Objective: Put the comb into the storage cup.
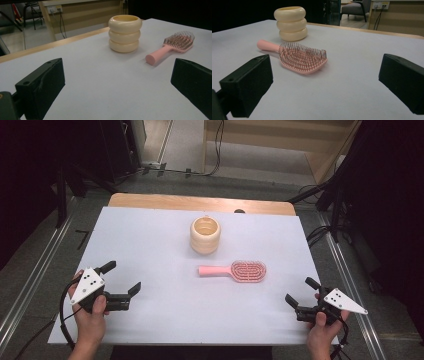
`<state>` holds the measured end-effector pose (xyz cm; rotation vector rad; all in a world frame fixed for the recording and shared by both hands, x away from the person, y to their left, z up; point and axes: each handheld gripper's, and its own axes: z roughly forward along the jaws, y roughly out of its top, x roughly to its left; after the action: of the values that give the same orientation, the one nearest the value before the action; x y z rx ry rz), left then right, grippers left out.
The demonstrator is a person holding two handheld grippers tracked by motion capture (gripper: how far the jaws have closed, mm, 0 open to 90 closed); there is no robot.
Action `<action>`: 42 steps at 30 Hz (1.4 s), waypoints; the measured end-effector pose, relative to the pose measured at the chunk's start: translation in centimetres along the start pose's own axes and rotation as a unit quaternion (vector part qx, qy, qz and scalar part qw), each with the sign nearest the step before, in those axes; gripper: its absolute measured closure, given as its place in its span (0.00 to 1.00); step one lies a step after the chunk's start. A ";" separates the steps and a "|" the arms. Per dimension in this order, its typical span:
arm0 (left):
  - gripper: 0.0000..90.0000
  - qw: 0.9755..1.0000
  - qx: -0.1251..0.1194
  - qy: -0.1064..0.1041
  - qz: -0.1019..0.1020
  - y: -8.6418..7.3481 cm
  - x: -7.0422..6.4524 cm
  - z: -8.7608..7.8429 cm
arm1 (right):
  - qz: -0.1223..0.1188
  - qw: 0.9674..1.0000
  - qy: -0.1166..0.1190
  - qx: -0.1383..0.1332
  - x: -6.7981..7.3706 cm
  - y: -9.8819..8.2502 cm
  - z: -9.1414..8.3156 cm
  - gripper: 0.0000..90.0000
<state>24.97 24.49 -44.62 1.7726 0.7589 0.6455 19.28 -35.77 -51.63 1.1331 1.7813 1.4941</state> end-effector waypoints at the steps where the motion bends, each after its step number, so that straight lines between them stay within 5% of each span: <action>1: 0.00 1.000 0.001 -0.002 0.003 0.2 -0.1 0.3 | 0.000 1.000 0.000 0.000 0.0 0.0 0.0 0.00; 24: 0.00 0.997 0.038 -0.062 0.030 3.7 -2.8 6.7 | 0.001 1.000 0.002 0.004 0.1 0.0 0.0 0.00; 42: 0.07 0.991 0.071 -0.110 0.041 5.3 -4.5 11.4 | 0.002 1.000 0.005 0.002 0.1 0.0 0.0 0.00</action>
<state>31.37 12.91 -43.32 1.9754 0.5951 0.4482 19.21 -35.74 -51.64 1.1335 1.7903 1.5012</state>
